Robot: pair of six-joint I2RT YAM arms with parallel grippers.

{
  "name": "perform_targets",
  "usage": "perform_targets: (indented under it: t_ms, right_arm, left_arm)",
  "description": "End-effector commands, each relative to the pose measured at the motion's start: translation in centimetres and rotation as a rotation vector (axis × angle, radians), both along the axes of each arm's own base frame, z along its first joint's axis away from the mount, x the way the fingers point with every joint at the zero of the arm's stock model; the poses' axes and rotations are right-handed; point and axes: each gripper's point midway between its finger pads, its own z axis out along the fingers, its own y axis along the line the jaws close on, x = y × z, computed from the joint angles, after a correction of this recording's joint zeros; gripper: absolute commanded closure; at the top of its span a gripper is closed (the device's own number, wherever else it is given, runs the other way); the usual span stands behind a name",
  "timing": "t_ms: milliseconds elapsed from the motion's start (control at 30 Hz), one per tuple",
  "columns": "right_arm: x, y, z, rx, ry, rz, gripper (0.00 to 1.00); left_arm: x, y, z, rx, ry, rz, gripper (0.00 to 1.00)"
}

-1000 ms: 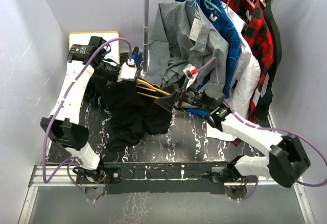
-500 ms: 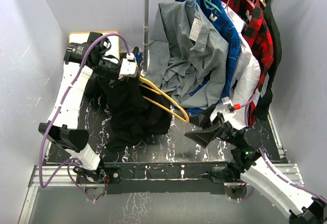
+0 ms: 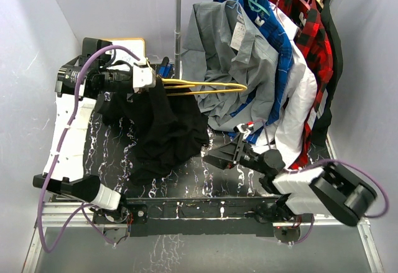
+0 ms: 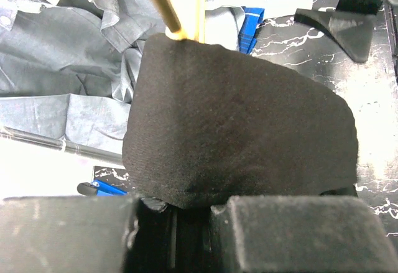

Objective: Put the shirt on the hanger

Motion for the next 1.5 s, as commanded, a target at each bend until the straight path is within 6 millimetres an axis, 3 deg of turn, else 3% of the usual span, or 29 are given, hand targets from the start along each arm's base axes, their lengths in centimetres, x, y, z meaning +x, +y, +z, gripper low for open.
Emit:
perform_targets:
  t_ms: [0,167,267,467,700,833,1133,1300,1400,1467]
  right_arm:
    - [-1.2,-0.3,8.0,0.34,-0.051,0.078,0.17]
    - [2.1,0.4,9.9,0.448,0.027,-0.004,0.19]
    - [3.6,-0.4,11.0,0.499,0.039,-0.064,0.12]
    - [7.1,-3.1,9.1,0.561,0.211,-0.212,0.08]
    - [10.2,-3.1,8.4,0.568,0.243,-0.273,0.06]
    - [11.2,-1.5,10.9,0.604,0.183,-0.214,0.08]
    - [12.1,-0.3,14.1,0.667,0.122,-0.156,0.09]
    - [11.7,-0.2,14.2,0.658,0.114,-0.137,0.21]
    - [11.2,0.2,14.5,0.647,0.093,-0.106,0.48]
    - [10.9,0.4,14.8,0.642,0.087,-0.082,0.54]
  left_arm:
    - [-1.1,-0.8,1.5,-0.063,-0.01,-0.044,1.0]
    - [-1.8,-0.6,1.6,-0.061,-0.016,-0.049,1.0]
    - [-2.1,-0.5,1.6,-0.059,-0.018,-0.048,1.0]
    - [-2.8,-0.6,1.5,-0.065,-0.008,-0.059,1.0]
    - [-3.4,-0.5,1.5,-0.066,-0.004,-0.064,1.0]
    - [-3.5,-0.5,1.3,-0.067,0.006,-0.066,1.0]
    - [-3.1,-0.4,0.5,-0.051,0.014,-0.061,1.0]
    - [-2.5,-0.3,0.2,-0.035,0.002,-0.056,1.0]
    - [-2.2,-0.2,-0.1,-0.024,-0.002,-0.054,1.0]
    - [-2.0,-0.1,-0.3,-0.015,-0.009,-0.049,1.0]
